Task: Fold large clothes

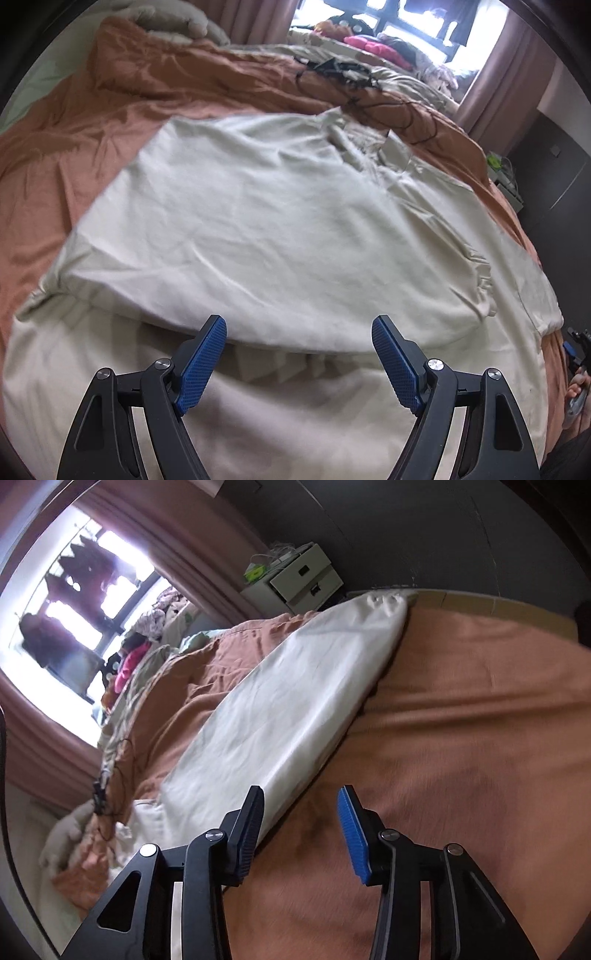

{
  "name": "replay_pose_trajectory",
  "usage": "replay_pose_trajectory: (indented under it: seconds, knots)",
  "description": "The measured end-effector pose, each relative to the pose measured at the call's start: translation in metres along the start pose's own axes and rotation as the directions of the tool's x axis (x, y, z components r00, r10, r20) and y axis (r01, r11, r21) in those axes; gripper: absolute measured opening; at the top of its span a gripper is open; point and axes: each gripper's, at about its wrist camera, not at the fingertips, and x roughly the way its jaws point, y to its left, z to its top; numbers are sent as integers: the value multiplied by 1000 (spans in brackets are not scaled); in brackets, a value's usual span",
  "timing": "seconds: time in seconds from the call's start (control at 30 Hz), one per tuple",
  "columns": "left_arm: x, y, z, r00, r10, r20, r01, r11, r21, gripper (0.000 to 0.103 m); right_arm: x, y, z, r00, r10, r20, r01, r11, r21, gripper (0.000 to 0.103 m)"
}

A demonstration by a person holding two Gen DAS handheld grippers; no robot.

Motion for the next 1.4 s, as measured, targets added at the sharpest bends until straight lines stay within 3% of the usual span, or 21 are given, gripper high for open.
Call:
replay_pose_trajectory:
  seconds: [0.33, 0.5, 0.6, 0.77, 1.0, 1.23, 1.4]
  knots:
    - [3, 3, 0, 1000, 12, 10, -12, 1000, 4, 82, 47, -19, 21, 997, -63, -40, 63, 998, -2, 35]
    - [6, 5, 0, 1000, 9, 2, -9, 1000, -7, 82, 61, -20, 30, 993, -112, -41, 112, 994, -18, 8]
    - [4, 3, 1, 1000, 8, 5, -8, 1000, -4, 82, 59, -19, 38, 994, -98, -49, 98, 995, -8, 3]
    - [-4, 3, 4, 1000, -21, 17, 21, 1000, -10, 82, 25, 24, 52, 994, -107, 25, 110, 984, -138, 3]
    - [-12, 3, 8, 998, -63, 17, 63, 998, -14, 82, -29, 98, 62, 995, -57, 84, 77, 961, -265, 3]
    - [-26, 3, 12, 993, -111, 28, 112, 994, -11, 82, -77, 175, 41, 994, 24, 105, 19, 921, -389, 3]
    - [-33, 6, 15, 989, -148, 29, 149, 989, -17, 82, -97, 231, 11, 993, 74, 92, -18, 865, -501, 3]
